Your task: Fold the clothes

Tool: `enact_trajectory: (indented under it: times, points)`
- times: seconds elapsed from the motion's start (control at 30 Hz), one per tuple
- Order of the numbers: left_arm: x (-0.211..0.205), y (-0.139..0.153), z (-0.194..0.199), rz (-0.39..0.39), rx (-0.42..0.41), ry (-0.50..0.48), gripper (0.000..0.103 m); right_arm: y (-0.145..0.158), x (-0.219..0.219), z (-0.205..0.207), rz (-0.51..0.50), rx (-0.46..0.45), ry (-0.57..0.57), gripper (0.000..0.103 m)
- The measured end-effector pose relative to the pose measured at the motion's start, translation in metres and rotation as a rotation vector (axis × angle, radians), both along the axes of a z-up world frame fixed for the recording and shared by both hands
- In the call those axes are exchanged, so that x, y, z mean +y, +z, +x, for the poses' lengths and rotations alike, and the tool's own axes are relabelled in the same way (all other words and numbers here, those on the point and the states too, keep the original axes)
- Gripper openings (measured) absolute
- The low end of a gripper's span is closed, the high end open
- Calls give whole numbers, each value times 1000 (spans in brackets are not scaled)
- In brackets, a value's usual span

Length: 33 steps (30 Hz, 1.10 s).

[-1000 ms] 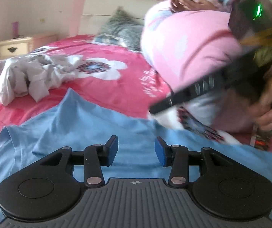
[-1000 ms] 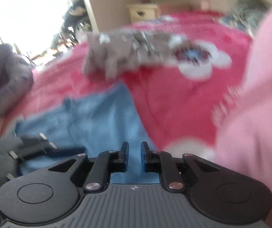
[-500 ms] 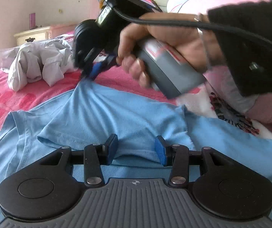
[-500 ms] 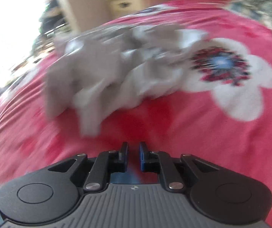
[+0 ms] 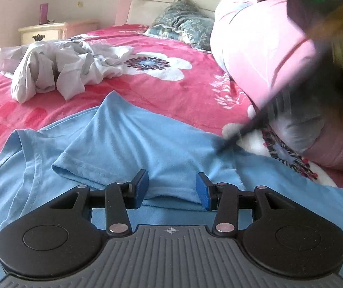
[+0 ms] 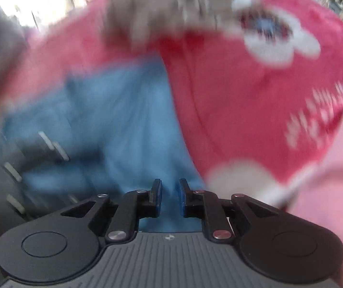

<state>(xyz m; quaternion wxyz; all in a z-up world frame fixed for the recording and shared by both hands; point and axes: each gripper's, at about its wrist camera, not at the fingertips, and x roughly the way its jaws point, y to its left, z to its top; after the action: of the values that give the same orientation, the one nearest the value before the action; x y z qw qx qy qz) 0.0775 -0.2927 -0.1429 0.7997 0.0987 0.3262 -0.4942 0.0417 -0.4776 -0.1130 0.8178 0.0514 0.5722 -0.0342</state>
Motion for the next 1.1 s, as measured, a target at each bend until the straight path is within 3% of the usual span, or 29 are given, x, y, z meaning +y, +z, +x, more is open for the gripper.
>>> enact_trajectory:
  times: [0.2, 0.4, 0.57, 0.77, 0.93, 1.1]
  points:
    - [13, 13, 8, 3, 37, 94, 44, 38, 20, -26, -21, -183, 32, 17]
    - [47, 34, 15, -8, 98, 242, 44, 67, 24, -52, 56, -253, -17, 17]
    - [95, 62, -4, -7, 73, 291, 44, 93, 37, -107, 102, -312, -41, 17]
    - [170, 86, -41, 26, 89, 375, 45, 105, 63, -180, 208, -357, -92, 17]
    - [233, 94, -90, 37, 201, 400, 46, 109, 83, -237, 256, -407, -128, 18]
    - [264, 89, -151, 75, 324, 380, 46, 109, 60, -283, 252, -412, -247, 22]
